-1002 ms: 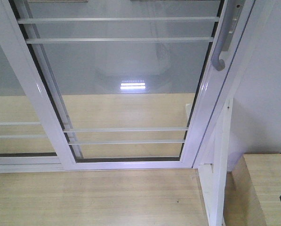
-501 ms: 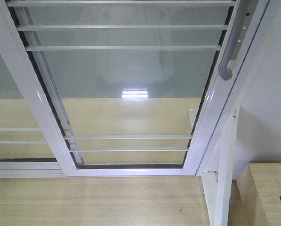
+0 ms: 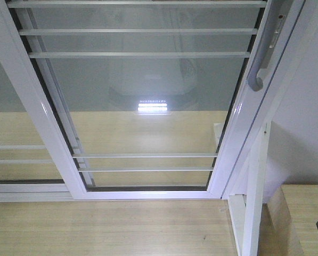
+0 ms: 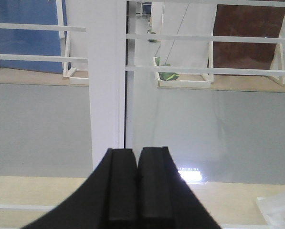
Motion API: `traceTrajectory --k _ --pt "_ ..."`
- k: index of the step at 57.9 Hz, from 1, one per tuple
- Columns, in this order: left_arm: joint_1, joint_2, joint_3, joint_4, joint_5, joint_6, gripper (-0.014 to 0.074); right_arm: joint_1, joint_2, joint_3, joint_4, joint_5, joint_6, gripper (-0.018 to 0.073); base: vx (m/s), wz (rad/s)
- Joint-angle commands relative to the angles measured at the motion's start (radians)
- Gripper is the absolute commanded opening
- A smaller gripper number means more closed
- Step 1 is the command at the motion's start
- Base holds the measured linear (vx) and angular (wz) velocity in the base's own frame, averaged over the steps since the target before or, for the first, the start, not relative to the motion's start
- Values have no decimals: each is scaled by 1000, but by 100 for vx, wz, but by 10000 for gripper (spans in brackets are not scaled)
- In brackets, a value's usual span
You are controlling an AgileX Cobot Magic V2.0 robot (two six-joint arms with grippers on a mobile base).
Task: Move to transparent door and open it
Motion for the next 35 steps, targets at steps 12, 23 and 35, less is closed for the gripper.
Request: traceTrajectory --k 12,23,35 --pt "-6 7 14 -4 -82 -1 -6 -4 3 3 -6 -82 -5 -9 0 0" --pt "-6 7 14 -4 -82 -1 -6 -4 3 3 -6 -82 -5 -9 0 0" --pt "-6 7 14 -4 -82 -1 -6 -4 3 3 -15 -87 -11 -9 0 0"
